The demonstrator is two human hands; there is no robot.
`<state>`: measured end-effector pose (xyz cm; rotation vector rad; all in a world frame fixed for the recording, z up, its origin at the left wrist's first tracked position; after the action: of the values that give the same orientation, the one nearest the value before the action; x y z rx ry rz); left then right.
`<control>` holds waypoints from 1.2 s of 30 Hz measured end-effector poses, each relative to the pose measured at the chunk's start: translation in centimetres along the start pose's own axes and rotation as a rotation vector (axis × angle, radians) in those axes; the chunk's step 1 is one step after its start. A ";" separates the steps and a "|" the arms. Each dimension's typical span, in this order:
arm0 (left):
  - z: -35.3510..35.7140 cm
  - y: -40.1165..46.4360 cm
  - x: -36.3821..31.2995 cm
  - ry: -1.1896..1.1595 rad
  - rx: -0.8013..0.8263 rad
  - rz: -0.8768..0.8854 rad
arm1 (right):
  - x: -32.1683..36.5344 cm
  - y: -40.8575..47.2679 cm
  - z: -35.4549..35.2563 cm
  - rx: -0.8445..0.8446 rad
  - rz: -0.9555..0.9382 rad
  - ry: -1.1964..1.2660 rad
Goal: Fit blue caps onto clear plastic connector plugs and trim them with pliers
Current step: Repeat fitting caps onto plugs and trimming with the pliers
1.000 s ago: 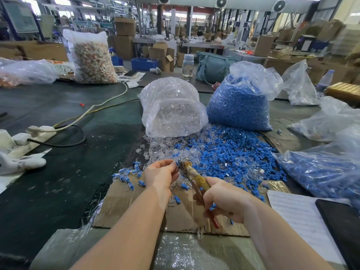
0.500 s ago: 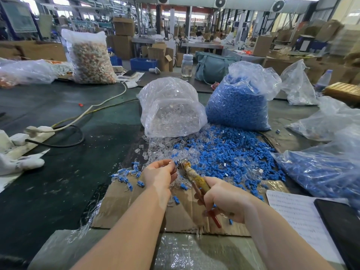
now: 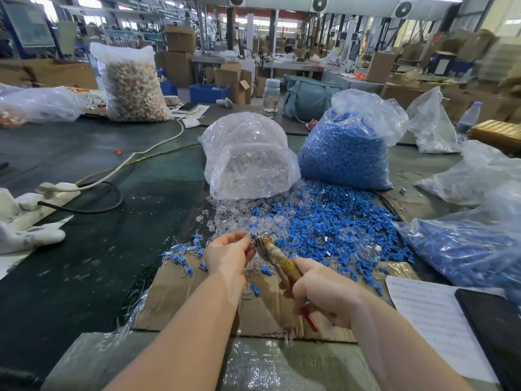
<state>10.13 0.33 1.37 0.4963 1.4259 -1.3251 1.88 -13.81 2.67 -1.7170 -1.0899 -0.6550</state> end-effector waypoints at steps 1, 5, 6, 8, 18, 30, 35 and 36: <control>0.0 0.0 0.0 -0.003 -0.004 0.000 | 0.0 0.0 0.0 -0.002 -0.001 -0.001; -0.1 0.1 0.1 -0.011 -0.015 -0.006 | 0.2 -0.1 0.2 -0.009 -0.008 0.007; -0.1 0.1 0.1 -0.009 -0.011 -0.007 | 0.3 -0.1 0.3 -0.008 -0.010 0.007; 0.0 0.1 0.1 -0.003 -0.003 -0.009 | 0.4 -0.2 0.4 -0.005 -0.012 -0.001; 0.0 0.1 0.3 -0.006 0.008 -0.024 | 0.8 -0.5 0.6 -0.023 -0.052 -0.106; 0.4 0.1 0.7 -0.042 0.011 -0.014 | 1.2 -0.7 0.5 -0.119 -0.110 -0.239; 0.1 0.5 1.1 -0.085 -0.002 -0.043 | 1.3 -1.2 0.2 -0.145 -0.117 -0.080; -0.2 0.7 1.1 -0.084 -0.011 -0.033 | 1.0 -1.1 -0.1 -0.173 -0.109 -0.044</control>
<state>10.27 0.28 0.04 0.4069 1.3764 -1.3479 1.38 -13.41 4.04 -1.8360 -1.1926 -0.8034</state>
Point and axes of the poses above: each hand's wrist, its own y-axis towards the middle knuckle, its own z-axis out of the palm, x = y × z, the point moved 7 cm from there along y, towards the middle knuckle, and after that the axes turned 10 degrees about -x, right-handed, at the moved point
